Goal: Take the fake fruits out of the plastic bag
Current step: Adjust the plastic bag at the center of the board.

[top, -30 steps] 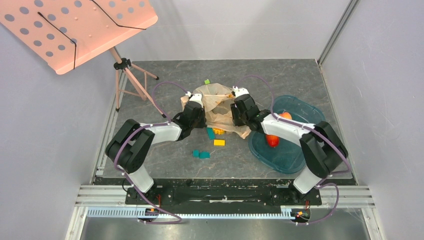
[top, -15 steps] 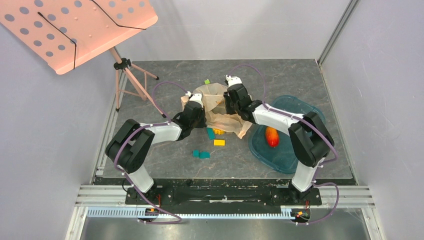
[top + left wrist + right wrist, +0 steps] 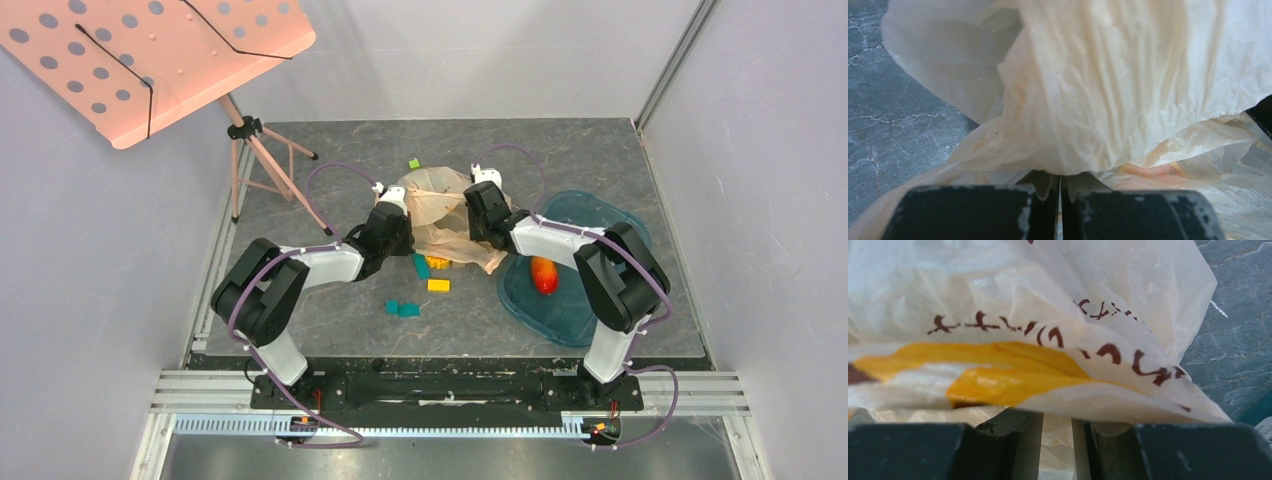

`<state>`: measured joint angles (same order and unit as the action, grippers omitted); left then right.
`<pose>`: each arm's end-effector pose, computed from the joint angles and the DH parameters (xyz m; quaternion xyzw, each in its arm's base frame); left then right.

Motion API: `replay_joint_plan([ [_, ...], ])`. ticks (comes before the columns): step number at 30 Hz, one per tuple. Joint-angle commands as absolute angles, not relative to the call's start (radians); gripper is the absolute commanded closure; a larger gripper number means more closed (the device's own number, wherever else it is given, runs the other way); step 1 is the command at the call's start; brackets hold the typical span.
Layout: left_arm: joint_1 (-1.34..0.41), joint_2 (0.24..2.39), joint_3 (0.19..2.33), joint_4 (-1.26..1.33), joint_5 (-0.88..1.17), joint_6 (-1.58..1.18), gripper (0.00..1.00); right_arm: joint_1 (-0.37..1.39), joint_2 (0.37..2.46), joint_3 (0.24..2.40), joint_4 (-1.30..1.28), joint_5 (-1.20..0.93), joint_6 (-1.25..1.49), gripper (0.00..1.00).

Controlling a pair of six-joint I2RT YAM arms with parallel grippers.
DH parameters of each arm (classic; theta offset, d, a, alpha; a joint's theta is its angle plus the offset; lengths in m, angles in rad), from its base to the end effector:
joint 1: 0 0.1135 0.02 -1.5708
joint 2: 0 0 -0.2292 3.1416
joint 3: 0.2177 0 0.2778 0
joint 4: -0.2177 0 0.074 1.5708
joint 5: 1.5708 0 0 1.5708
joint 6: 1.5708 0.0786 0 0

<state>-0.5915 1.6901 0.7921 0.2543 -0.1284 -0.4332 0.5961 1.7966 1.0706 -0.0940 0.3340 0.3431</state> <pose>0.3250 -0.2062 0.0751 0.0420 0.8921 -0.1687 0.4170 0.3580 0.2117 0.0933 -0.0553 0.9178 0.0257 0.3924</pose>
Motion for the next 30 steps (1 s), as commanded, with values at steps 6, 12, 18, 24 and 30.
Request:
replay_joint_plan([
  [6, -0.589, 1.69, 0.821, 0.258, -0.129, -0.449, 0.98, 0.555, 1.852, 1.093, -0.148, 0.324, 0.37, 0.66],
  [12, -0.589, 1.69, 0.821, 0.257, -0.129, -0.449, 0.98, 0.545, 1.884, 1.114, -0.174, 0.294, 0.35, 0.58],
  [18, -0.588, 1.69, 0.821, 0.257, -0.126, -0.451, 0.98, 0.545, 1.844, 1.11, -0.089, 0.2, 0.27, 0.38],
  [24, -0.588, 1.632, 0.793, 0.278, -0.123, -0.453, 0.98, 0.545, 1.77, 1.085, 0.013, 0.13, 0.221, 0.29],
  [30, -0.588, 1.506, 0.749, 0.302, -0.118, -0.456, 0.98, 0.545, 1.731, 1.045, 0.121, 0.063, 0.238, 0.27],
])
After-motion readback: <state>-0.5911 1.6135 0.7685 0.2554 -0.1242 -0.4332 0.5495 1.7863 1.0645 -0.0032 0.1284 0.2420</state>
